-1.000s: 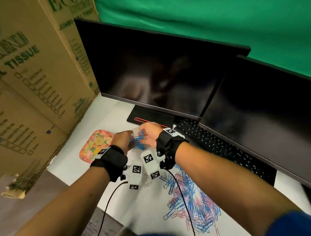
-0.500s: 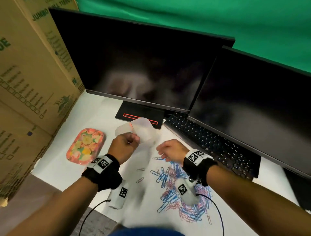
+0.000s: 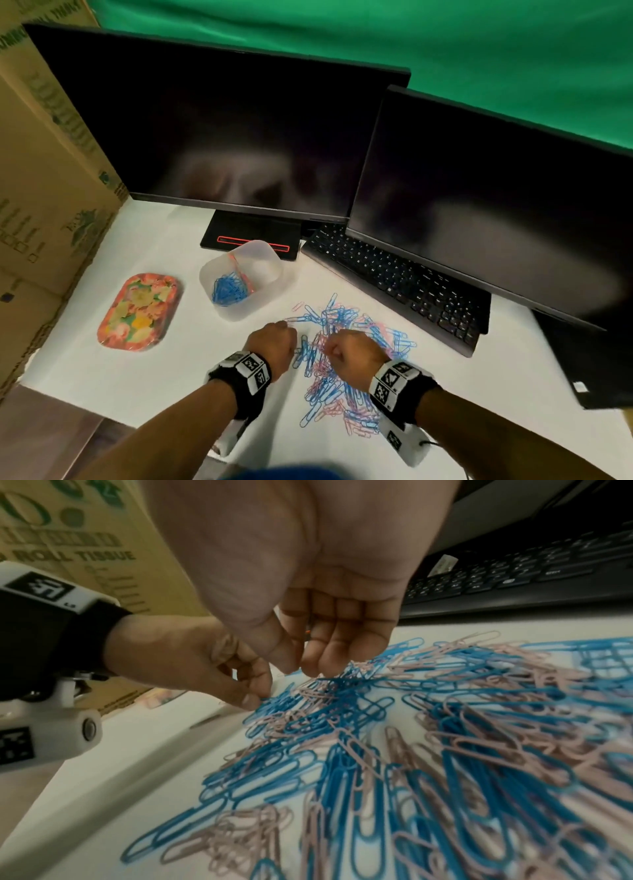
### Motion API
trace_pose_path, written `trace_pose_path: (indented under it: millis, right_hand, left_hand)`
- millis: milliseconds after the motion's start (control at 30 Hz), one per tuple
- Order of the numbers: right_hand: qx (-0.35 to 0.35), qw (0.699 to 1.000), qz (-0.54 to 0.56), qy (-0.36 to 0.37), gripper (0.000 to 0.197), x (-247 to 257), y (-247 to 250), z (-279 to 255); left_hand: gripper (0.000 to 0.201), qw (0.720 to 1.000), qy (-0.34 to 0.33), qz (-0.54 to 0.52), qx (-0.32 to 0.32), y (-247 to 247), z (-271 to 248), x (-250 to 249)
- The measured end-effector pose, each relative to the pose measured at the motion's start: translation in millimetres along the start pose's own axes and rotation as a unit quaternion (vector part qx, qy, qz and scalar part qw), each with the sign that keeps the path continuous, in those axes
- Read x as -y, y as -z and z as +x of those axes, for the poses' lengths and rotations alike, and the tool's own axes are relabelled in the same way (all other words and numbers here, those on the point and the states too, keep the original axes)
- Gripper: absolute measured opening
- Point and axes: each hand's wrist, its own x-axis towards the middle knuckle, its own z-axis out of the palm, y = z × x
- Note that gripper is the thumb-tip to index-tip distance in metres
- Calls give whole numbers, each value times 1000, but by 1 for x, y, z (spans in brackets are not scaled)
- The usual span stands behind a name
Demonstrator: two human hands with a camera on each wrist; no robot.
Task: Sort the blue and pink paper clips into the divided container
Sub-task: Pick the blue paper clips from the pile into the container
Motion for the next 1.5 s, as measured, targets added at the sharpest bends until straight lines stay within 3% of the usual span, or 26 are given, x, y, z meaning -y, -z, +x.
trace_pose_path:
  millis: [133,300,467,667,833,933,1033,1100,1200,1333,1500]
  right_hand:
    - [-1,999,-44,30,26,6,-1,8]
    - [20,993,-95,72,29,12,-11,24]
    - [56,973,-184,124,31,21,-18,37]
    - [67,958,-245,133,26,23,-33,43]
    - [18,966,-203,158,19,19,-39,39]
    - [-23,984,-98,146,12,12,-31,33]
    - [-65,994,55,66,5,1,-16,28]
    - [-86,988,127,3,14,-8,-7,27]
    - [-103,978,177,-42,31,-21,1,26]
    - [-106,961,239,-86,24,-31,5,22]
    - [-66,946,292,-127,25,-27,9,17]
  left_hand:
    - [17,1000,25,-17,-8,-4,-4,3]
    - [17,990,64,-122,-33,-4,-14,7]
    - [34,962,71,-246,-90,-7,-18,7]
    - [19,896,158,-410,-60,-2,-13,8]
    - [16,887,186,-416,-79,-2,-8,6]
    - [11,898,184,-391,-82,-4,-7,0]
    - [4,927,165,-329,-76,-6,-5,-7]
    - [3,941,153,-293,-75,-8,0,-12]
    - [9,960,143,-233,-64,-10,6,-20]
    - [30,977,134,-159,-49,-11,12,-27]
    - [26,990,103,-87,-37,-9,16,-28]
